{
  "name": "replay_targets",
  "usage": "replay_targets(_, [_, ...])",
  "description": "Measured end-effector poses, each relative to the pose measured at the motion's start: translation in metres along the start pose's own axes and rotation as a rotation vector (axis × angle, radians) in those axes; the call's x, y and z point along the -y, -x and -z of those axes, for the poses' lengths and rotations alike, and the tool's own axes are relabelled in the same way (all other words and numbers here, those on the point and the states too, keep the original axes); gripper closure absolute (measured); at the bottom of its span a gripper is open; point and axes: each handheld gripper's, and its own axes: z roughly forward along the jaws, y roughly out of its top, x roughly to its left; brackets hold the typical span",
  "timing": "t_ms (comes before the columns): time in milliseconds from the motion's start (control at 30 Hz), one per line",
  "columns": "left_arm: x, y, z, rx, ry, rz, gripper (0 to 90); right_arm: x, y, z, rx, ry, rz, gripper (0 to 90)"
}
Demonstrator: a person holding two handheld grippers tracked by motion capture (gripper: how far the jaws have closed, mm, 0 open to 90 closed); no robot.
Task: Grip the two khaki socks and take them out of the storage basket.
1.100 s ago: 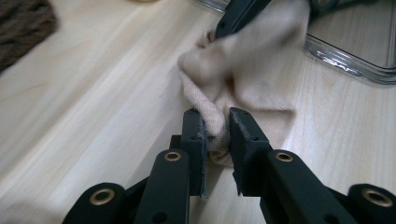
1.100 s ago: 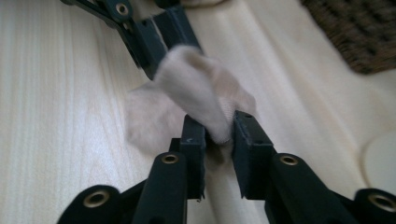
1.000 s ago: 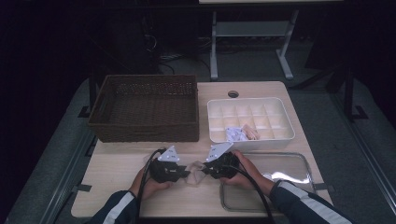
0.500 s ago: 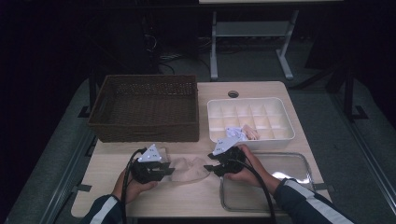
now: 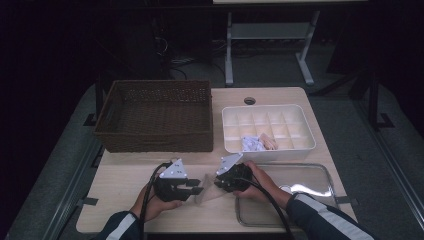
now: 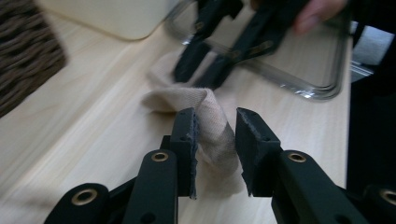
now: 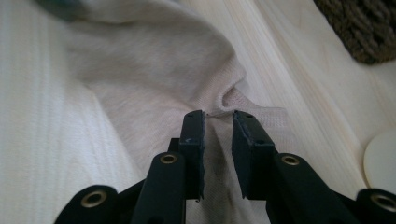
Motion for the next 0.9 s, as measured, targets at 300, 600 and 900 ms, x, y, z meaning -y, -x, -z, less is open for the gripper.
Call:
replay_targets(300, [-0.013, 0.018, -0.024, 0.122, 0.002, -0.095, 66.1, 0.004, 0.006, -0.001, -0.029, 0.001, -0.039, 72.9])
replay_targets(600, [-0.008, 0.029, -0.032, 0.173, -0.082, -0.155, 63.6, 0.009, 0.013, 0.002, -0.026, -0.001, -0.051, 72.4])
replay_targets(900, [-0.008, 0.028, -0.033, 0.160, -0.075, -0.163, 60.9, 0.008, 0.012, 0.002, -0.023, -0.004, -0.057, 72.3])
